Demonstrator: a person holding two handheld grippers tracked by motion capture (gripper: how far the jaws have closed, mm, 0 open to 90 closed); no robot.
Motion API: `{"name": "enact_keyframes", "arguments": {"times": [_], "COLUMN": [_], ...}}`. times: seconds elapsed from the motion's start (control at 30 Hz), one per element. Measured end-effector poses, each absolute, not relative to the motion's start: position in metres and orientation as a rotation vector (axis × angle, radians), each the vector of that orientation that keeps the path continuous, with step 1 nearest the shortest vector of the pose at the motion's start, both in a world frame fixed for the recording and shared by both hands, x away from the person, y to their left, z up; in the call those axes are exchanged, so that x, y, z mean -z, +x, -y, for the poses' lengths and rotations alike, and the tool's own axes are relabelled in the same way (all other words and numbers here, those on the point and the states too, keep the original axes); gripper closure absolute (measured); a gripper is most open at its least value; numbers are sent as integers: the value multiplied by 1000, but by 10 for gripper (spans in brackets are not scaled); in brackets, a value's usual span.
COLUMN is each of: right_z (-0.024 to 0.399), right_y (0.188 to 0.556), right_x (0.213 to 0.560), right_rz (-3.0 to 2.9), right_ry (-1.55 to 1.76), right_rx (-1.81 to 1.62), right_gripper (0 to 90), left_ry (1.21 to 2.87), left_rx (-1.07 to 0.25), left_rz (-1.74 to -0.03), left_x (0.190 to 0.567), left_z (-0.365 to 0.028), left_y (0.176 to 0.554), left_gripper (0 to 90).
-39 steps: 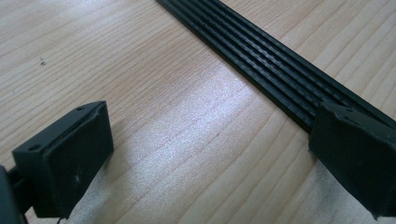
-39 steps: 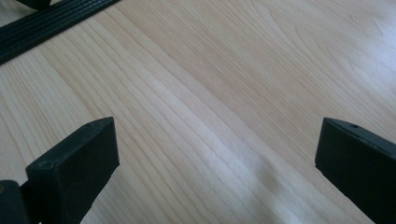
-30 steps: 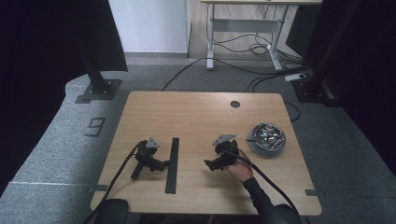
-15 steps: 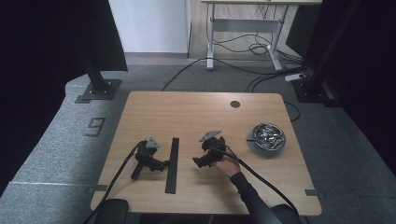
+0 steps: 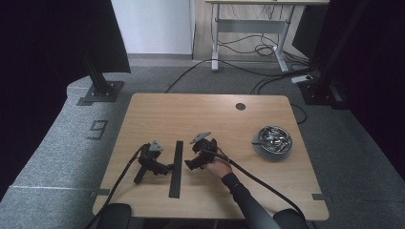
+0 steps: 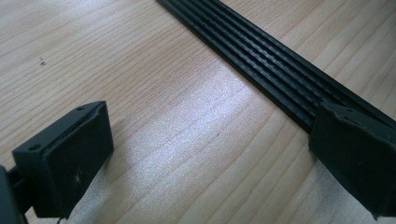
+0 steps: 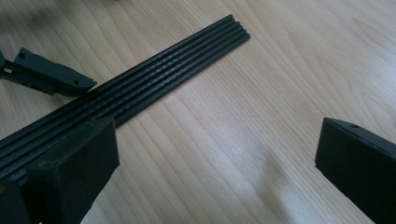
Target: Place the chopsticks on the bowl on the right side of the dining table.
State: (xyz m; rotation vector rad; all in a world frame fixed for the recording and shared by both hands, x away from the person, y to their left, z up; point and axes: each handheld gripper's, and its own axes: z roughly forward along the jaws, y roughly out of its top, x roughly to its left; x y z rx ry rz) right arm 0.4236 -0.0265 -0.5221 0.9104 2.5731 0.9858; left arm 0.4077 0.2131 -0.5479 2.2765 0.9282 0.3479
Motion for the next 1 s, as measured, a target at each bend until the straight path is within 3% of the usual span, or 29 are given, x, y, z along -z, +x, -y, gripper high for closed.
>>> {"name": "enact_keyframes", "arguments": {"times": [0.33, 1.0], "right_z": [2, -7], "right_y": [423, 426], "right_x": [531, 543], "right_rz": [-2609, -2613], "right_ry": [886, 899], "right_rx": [-979, -920], "right_gripper": [0, 0], "left_ry": [2276, 2281], "left_rx": [-348, -348], "left_rz": [-929, -925], "left_x": [548, 548], "left_z": [-213, -213], "left_y": [408, 408], "left_gripper": [0, 0]}}
